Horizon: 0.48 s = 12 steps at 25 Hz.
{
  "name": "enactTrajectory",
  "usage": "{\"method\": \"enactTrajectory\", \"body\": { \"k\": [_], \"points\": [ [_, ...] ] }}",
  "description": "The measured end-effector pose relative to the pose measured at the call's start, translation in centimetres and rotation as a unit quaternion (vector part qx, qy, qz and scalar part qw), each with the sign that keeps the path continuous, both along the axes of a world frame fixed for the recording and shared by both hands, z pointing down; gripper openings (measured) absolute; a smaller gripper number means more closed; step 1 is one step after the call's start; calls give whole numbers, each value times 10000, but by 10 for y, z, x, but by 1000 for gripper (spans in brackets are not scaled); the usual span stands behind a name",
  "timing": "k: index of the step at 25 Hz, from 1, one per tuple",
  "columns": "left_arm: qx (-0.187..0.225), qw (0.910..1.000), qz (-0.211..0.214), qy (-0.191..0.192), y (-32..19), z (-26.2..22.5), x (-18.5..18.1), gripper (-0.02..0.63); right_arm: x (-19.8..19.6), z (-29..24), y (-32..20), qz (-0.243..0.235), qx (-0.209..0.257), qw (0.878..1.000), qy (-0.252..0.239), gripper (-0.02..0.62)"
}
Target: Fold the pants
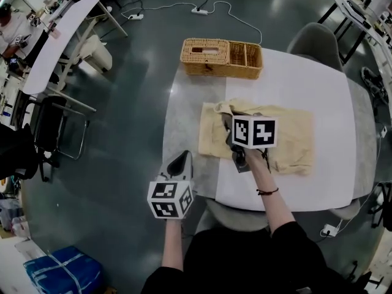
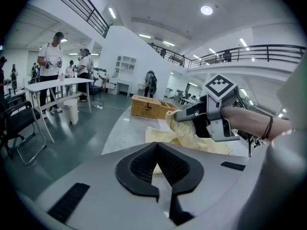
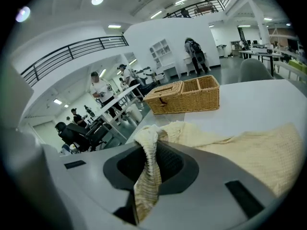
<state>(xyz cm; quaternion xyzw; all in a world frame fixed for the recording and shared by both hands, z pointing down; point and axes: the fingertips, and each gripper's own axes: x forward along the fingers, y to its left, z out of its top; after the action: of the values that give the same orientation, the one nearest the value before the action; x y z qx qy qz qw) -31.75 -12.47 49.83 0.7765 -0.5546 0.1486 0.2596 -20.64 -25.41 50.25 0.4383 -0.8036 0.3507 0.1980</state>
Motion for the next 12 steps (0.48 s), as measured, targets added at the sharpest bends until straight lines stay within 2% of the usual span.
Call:
{"method": "enactTrajectory", "body": {
  "k": [12],
  "points": [
    [-164,9997,-112,116,-4,22,-14,8,-21,44,-9,27,-196,9959,886,57]
  ]
}}
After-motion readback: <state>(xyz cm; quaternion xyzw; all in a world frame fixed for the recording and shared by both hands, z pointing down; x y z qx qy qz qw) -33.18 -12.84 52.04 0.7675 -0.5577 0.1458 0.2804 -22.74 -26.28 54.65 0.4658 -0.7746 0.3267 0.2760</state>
